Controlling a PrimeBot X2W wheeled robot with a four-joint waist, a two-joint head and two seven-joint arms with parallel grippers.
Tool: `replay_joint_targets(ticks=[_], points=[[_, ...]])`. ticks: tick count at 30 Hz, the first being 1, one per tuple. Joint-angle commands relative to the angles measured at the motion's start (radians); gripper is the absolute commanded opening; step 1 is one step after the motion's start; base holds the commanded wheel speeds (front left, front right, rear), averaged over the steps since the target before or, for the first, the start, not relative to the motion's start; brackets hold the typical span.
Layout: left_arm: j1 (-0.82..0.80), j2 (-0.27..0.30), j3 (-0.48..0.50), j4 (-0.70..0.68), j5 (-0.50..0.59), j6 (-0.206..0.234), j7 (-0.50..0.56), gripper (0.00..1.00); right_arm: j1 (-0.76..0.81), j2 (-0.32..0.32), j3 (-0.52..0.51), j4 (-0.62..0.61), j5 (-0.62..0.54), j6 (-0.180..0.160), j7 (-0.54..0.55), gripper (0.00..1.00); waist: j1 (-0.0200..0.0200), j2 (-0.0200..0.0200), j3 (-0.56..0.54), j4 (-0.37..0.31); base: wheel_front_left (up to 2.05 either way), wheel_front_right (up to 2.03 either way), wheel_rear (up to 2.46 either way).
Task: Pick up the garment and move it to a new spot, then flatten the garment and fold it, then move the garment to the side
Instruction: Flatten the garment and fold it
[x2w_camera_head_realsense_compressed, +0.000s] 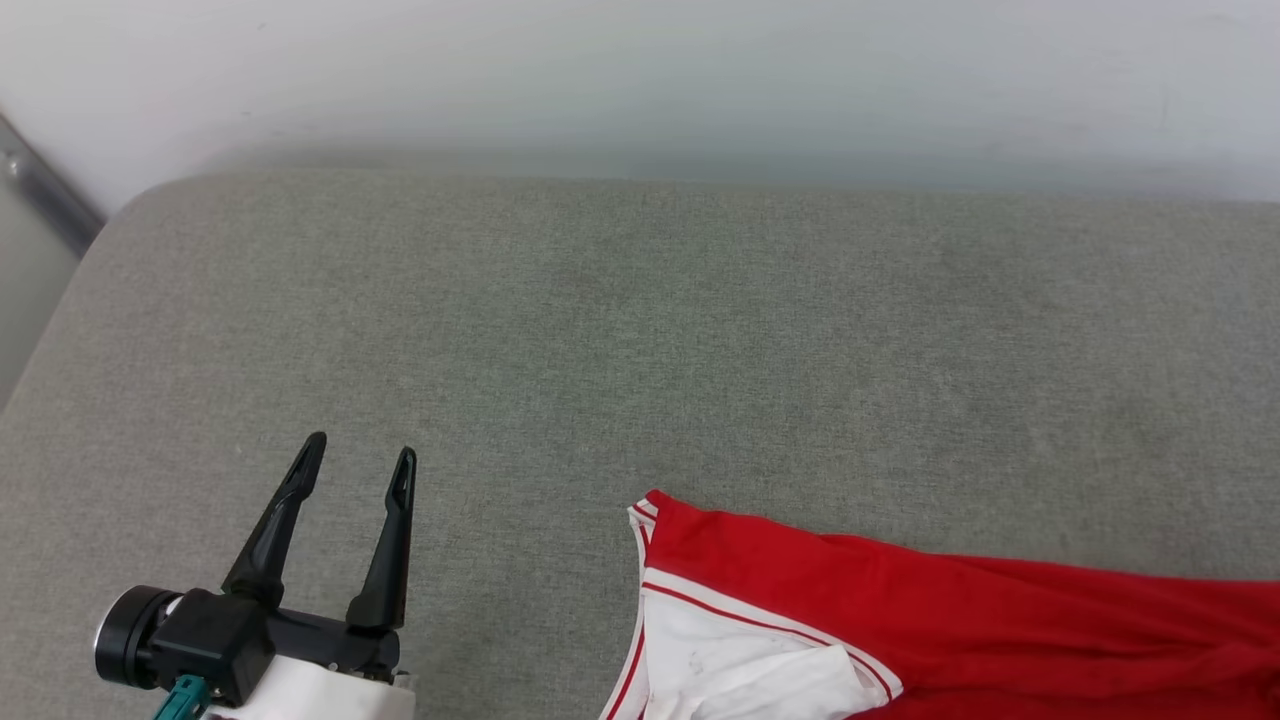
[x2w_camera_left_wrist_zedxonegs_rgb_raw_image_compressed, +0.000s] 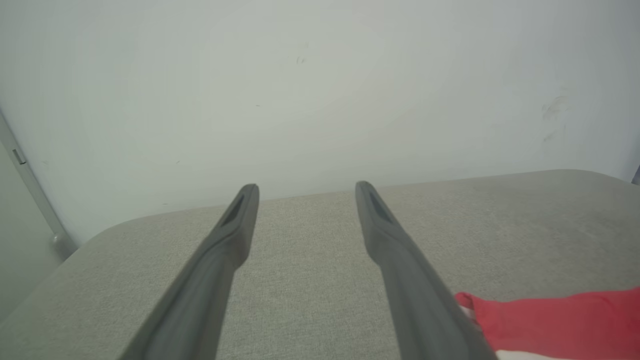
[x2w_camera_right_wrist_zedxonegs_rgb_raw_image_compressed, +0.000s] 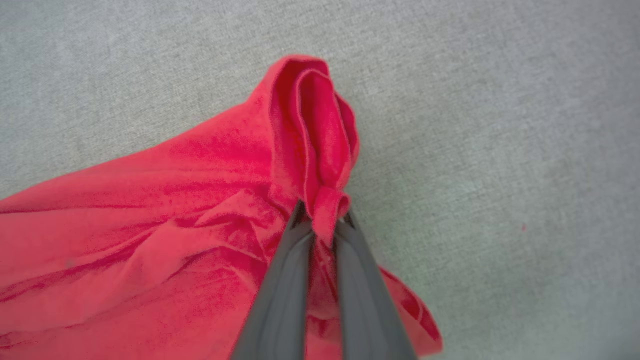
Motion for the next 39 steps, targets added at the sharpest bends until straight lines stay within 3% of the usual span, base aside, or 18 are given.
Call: replay_joint_targets(ticks=[1,9,16,21,28,39], points=[[0.01,-0.001,0.005,-0.002,0.003,-0.001,-0.002,1.0,-0.006,-0.007,0.016,-0.017,0.014,-0.001,0.006,0.0,0.0,0.0,-0.003,-0.004,0.0,0.0,0.0],[0.019,-0.005,0.002,-0.002,0.007,-0.005,-0.002,1.0,0.07,0.012,0.151,-0.189,0.074,-0.001,0.074,0.0,0.0,0.0,-0.025,-0.014,0.0,0.0,0.0],[0.024,-0.008,-0.003,0.004,0.008,-0.006,-0.002,1.0,0.14,0.076,0.281,-0.349,0.136,-0.001,0.178,0.0,0.0,0.0,-0.054,-0.008,0.0,0.0,0.0],[0.028,-0.012,-0.01,0.008,0.007,-0.007,-0.002,1.0,0.151,0.142,0.364,-0.398,0.172,-0.001,0.222,0.0,0.0,0.0,-0.073,0.006,0.0,0.0,0.0],[0.033,-0.006,-0.013,0.01,0.002,-0.007,-0.002,1.0,0.102,0.21,0.467,-0.405,0.24,-0.001,0.245,0.0,0.0,0.0,-0.09,0.032,0.0,0.0,0.0],[0.029,0.002,-0.017,0.006,0.003,-0.008,-0.002,1.0,0.008,0.218,0.623,-0.248,0.407,-0.001,0.132,0.0,0.0,0.0,-0.093,0.074,0.0,0.0,0.0]])
